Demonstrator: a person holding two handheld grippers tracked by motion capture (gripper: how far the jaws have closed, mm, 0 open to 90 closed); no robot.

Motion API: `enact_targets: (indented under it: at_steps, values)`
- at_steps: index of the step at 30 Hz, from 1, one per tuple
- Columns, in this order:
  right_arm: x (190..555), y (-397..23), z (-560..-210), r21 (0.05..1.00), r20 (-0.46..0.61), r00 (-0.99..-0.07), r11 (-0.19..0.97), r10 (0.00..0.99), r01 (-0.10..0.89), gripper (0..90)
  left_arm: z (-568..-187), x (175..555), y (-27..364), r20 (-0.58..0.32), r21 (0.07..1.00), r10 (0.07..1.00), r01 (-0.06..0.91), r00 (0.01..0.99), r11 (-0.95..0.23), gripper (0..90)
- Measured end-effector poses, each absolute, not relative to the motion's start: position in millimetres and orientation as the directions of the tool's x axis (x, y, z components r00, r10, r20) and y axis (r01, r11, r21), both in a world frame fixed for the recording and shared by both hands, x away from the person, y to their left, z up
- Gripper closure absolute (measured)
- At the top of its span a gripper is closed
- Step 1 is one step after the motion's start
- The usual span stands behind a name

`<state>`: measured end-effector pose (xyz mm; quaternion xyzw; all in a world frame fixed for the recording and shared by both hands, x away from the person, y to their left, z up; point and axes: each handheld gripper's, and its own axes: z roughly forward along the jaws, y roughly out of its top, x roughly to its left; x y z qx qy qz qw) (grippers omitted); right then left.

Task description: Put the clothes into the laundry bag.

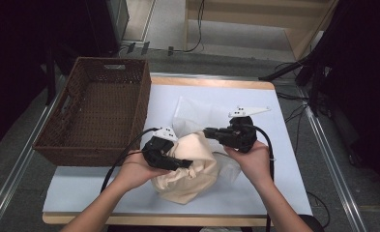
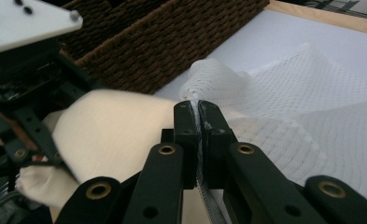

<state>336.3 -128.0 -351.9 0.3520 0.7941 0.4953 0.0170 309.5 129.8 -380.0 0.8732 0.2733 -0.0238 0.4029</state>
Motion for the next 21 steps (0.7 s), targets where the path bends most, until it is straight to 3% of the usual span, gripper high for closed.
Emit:
enact_targets:
  at_steps: [7, 21]
  values:
    - [331.4, -123.7, -348.0, 0.809, 0.323, -0.766, 0.257, 0.556, 0.528, 88.0, -365.4, 316.4, 135.6, -0.270, 0.708, 0.481, 0.510, 0.834, -0.488, 62.1]
    - [329.9, -123.0, -351.8, 0.796, 0.335, -0.763, 0.267, 0.553, 0.543, 88.0, -393.8, 328.0, 104.9, -0.274, 0.676, 0.523, 0.549, 0.807, -0.492, 61.9]
